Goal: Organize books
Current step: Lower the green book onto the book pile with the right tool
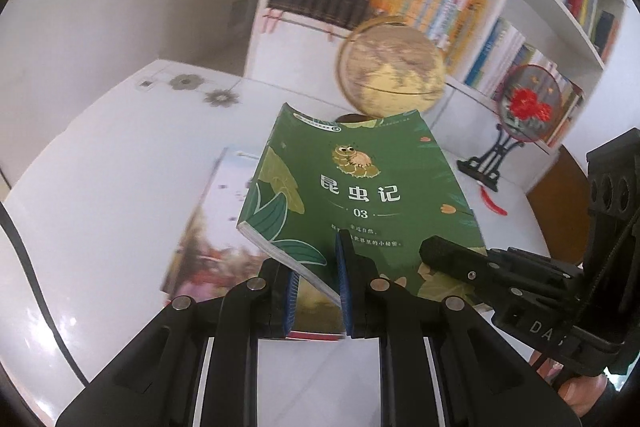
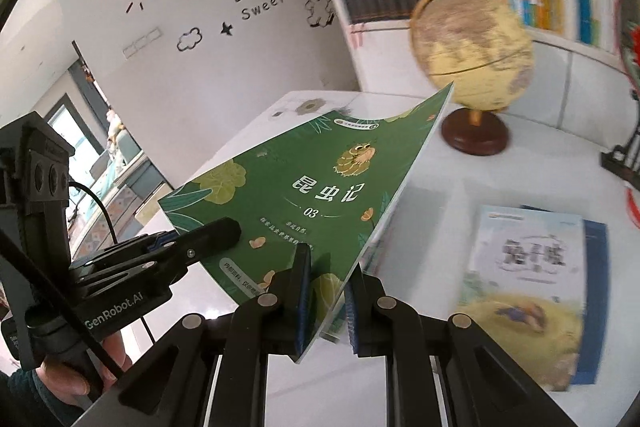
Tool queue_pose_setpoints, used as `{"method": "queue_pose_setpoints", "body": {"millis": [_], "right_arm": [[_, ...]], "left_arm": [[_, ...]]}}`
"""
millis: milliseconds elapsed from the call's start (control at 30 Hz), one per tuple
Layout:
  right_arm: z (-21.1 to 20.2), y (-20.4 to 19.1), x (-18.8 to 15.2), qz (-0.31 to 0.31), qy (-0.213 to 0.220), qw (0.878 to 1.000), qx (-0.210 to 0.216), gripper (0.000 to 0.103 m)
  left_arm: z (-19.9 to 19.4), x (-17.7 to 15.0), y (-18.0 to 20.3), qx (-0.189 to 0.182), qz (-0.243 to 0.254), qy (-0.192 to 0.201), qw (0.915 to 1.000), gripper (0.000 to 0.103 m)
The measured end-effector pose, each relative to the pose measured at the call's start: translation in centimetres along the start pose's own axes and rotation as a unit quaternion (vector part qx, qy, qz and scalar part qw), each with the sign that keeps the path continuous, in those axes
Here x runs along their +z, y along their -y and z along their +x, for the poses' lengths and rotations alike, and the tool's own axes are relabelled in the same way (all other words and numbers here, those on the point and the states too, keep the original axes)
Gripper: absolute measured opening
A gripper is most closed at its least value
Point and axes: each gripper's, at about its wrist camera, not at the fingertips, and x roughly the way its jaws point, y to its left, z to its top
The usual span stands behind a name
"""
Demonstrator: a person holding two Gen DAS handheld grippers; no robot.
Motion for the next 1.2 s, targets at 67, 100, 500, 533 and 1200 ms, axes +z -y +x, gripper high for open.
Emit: {"method": "queue_pose_setpoints", "body": {"millis": [67, 100, 500, 533, 1200], "right_arm": [[1.3, -0.8, 0.2, 0.001, -0.005, 1.0, 0.001, 0.014], [2.2, -1.2, 0.3, 0.001, -0.009, 1.0, -0.001, 0.014], [8.3, -2.1, 0.2, 0.034, -0.038, 0.999, -0.02, 0.015], [8.4, -2.1, 0.1, 0.035, -0.039, 0.998, -0.022, 0.015], [10.9, -0.1, -2.0, 0.106, -0.101, 0.988, -0.047, 0.024]], "left_arm": [[0.7, 0.1, -1.5, 0.001, -0.002, -0.005, 1.0, 0.014], [0.9, 0.1, -1.9, 0.001, -0.002, -0.006, 1.0, 0.014], [4.2, -0.7, -6.5, -0.009, -0.009, -0.033, 0.9994, 0.015], [4.4, -0.9, -6.7, -0.012, -0.009, -0.035, 0.9993, 0.015], [5.5, -4.0, -10.3, -0.021, -0.1, -0.119, 0.9877, 0.028]]}}
